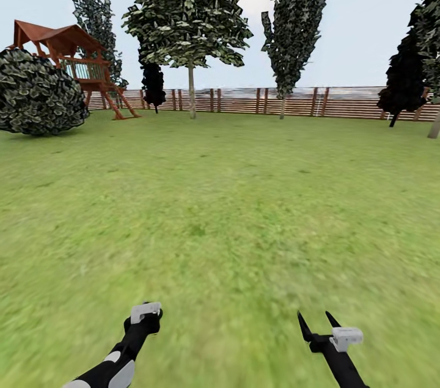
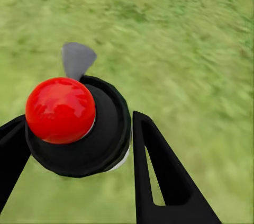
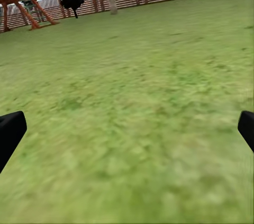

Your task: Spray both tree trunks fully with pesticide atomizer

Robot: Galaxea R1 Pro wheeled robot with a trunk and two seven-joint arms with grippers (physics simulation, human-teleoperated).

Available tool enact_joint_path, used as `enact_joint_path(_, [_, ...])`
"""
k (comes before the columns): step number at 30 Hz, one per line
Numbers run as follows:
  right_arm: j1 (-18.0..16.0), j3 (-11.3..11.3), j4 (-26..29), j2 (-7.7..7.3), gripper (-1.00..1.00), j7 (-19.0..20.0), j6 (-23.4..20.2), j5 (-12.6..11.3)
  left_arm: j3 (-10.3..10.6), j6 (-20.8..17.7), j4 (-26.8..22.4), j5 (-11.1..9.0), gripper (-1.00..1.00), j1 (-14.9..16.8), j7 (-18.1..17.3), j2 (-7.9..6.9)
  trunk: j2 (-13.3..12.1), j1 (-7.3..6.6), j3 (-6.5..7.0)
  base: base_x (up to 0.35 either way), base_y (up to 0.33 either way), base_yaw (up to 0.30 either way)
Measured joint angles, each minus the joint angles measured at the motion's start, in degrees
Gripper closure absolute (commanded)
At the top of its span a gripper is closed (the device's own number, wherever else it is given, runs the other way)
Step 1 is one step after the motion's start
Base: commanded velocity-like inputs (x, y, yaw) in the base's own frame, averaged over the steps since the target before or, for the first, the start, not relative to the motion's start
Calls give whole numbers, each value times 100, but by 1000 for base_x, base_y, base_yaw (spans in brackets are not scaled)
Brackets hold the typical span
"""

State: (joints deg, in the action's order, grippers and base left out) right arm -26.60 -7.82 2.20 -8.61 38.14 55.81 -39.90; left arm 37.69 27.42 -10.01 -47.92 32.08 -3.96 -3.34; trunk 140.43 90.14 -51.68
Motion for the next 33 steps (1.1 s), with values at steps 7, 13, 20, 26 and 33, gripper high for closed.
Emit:
enact_joint_path(7, [-1,0,-1,0,-100,0,0,0,1,1,0,0,100,0,0,0,0,0,0,338,0,0])
enact_joint_path(13, [0,0,-1,0,-100,0,0,0,2,0,0,0,100,0,0,0,0,0,0,338,0,0])
enact_joint_path(20, [1,0,-3,0,-100,1,0,0,2,0,0,0,100,0,0,0,0,0,0,338,0,0])
enact_joint_path(26, [0,0,-2,0,-100,0,0,0,2,1,0,0,100,0,0,0,0,0,0,338,0,0])
enact_joint_path(33, [2,0,-2,0,-100,0,0,0,2,0,0,0,100,0,0,0,0,0,0,338,0,0])
